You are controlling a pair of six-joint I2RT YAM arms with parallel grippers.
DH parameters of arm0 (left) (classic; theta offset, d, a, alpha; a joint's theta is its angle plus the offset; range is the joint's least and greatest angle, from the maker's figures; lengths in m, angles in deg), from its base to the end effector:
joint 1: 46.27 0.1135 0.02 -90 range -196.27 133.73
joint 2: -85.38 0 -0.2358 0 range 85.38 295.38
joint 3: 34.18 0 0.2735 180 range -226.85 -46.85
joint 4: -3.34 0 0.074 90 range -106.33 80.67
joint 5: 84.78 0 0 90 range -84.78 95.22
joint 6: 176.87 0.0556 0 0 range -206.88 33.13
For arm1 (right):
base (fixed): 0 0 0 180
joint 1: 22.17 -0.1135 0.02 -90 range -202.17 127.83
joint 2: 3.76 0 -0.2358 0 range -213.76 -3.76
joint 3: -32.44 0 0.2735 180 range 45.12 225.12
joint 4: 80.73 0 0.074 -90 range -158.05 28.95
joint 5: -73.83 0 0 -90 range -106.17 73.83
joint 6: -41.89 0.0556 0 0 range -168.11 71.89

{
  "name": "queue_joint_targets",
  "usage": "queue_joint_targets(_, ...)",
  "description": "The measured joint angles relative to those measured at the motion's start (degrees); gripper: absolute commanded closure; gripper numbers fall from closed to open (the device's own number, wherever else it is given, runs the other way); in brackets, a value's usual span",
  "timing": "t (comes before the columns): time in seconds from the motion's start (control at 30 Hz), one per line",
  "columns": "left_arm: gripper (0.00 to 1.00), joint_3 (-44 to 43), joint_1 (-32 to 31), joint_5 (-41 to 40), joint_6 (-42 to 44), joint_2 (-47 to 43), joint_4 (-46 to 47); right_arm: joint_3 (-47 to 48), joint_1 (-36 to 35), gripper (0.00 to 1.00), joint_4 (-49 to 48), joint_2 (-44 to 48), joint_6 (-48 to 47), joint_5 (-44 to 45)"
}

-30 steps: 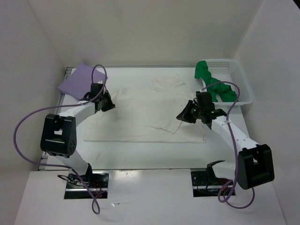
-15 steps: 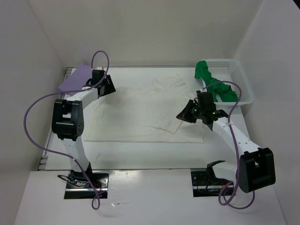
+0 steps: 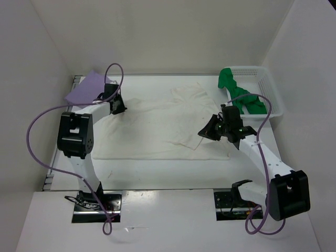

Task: Fold and stack the t-shirts
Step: Fold the flattened tshirt in 1/3 of the way

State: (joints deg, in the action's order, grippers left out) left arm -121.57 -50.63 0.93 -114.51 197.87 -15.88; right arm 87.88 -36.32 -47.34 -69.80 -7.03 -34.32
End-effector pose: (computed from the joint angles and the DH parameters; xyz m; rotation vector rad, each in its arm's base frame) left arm 0.4495 -0.0301 0.1249 -0.5102 2.2933 -0.1881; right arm 0.2715 0.0863 0.1906 0.4079 2.4151 0.8268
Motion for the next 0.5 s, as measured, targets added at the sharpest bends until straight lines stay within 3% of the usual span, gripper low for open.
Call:
queue_joint_targets(0.13, 0.95, 5.7, -1.9, -1.1, -1.4, -9.7, -0.7, -0.2, -0.1, 0.87, -0.1, 0.0, 0.0, -0.3)
queue_joint_targets(0.27, 0.88, 10.6, -9.6, -3.4, -2.8, -20.8, -0.9, -0.5, -0.4, 0.87, -0.3, -0.1, 0.1, -0.6)
queue_joint_targets(0.37, 0.79, 14.6, -16.5, -3.3, -4.8, -25.6, -0.5, -0.9, -0.4, 0.87, -0.4, -0.4, 0.2, -0.6)
queue_joint_targets(0.4, 0.69, 16.0, -18.0, -3.1, -5.7, -26.0, -0.6, -0.9, -0.5, 0.87, -0.5, -0.6, 0.2, -0.6)
queue_joint_targets(0.5, 0.57, 20.8, -21.4, -1.9, -8.6, -25.8, -2.1, -0.9, -0.5, 0.87, -0.5, -1.3, 0.2, -0.7)
